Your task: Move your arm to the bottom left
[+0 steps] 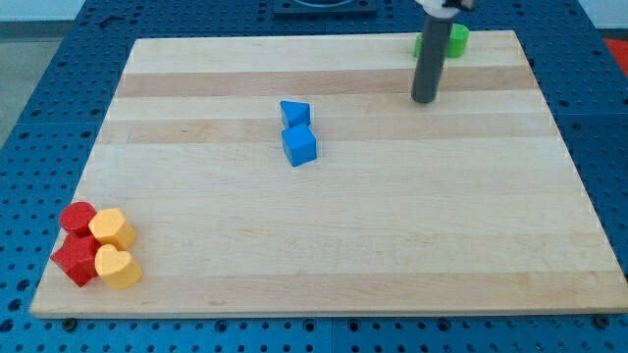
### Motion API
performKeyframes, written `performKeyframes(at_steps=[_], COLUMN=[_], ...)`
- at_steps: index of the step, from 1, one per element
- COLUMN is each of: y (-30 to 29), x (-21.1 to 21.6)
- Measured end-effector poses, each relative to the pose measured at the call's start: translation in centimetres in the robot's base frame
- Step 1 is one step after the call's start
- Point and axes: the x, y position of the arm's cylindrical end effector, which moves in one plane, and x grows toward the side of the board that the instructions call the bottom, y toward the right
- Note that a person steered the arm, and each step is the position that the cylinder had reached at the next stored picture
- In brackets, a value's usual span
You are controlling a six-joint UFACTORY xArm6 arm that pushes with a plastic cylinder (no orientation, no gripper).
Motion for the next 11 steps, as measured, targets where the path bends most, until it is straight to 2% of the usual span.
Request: performKeyframes(at_steps=[1,2,3,4,7,11], y=[1.5,-0.9,-6.0,-13.4,-28.8,-44.0], x=[7.1,14.5,21.3,25.6,26.6,26.0])
